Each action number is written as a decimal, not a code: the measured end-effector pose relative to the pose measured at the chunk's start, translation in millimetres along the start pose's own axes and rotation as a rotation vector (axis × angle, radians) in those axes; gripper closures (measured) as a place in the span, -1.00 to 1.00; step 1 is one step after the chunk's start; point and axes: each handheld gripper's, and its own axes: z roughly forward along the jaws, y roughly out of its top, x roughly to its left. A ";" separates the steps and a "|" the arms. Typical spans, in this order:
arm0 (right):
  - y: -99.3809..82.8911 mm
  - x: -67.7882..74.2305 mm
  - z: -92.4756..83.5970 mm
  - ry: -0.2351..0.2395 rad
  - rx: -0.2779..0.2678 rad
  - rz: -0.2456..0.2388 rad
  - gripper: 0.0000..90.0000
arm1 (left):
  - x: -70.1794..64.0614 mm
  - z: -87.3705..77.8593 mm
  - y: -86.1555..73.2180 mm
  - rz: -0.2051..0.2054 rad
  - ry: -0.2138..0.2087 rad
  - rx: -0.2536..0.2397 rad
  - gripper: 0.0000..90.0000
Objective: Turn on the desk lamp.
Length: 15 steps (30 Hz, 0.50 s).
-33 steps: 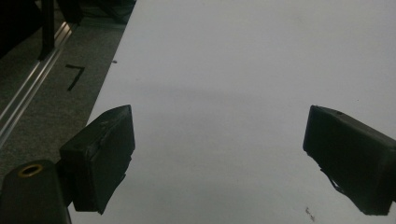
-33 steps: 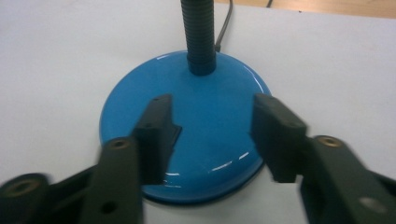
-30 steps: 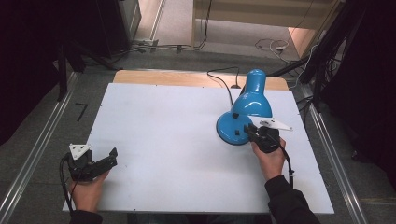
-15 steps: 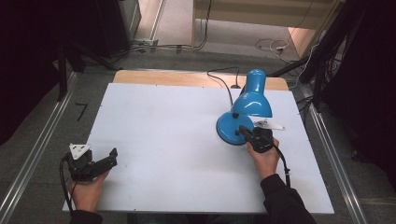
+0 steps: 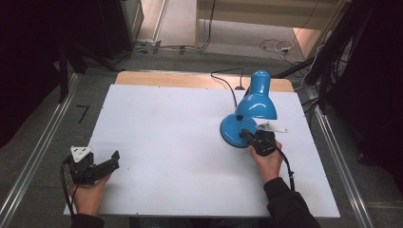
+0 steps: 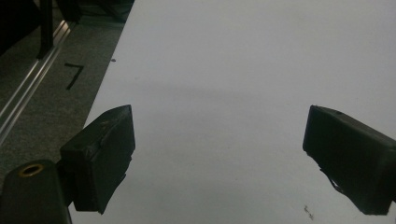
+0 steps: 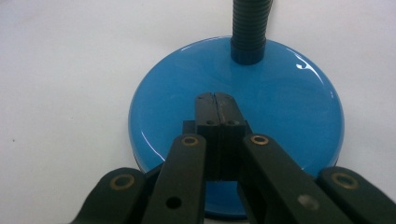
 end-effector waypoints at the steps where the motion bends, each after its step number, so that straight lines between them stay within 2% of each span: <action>1: 0.0 0.0 0.0 0.000 0.000 0.000 0.95 | -0.1 -0.1 0.0 -0.001 0.000 -0.002 -0.78; 15: -4.5 2.2 0.4 -0.008 -0.016 -0.017 0.96 | 0.3 -0.9 -0.2 0.000 -0.001 0.001 -0.78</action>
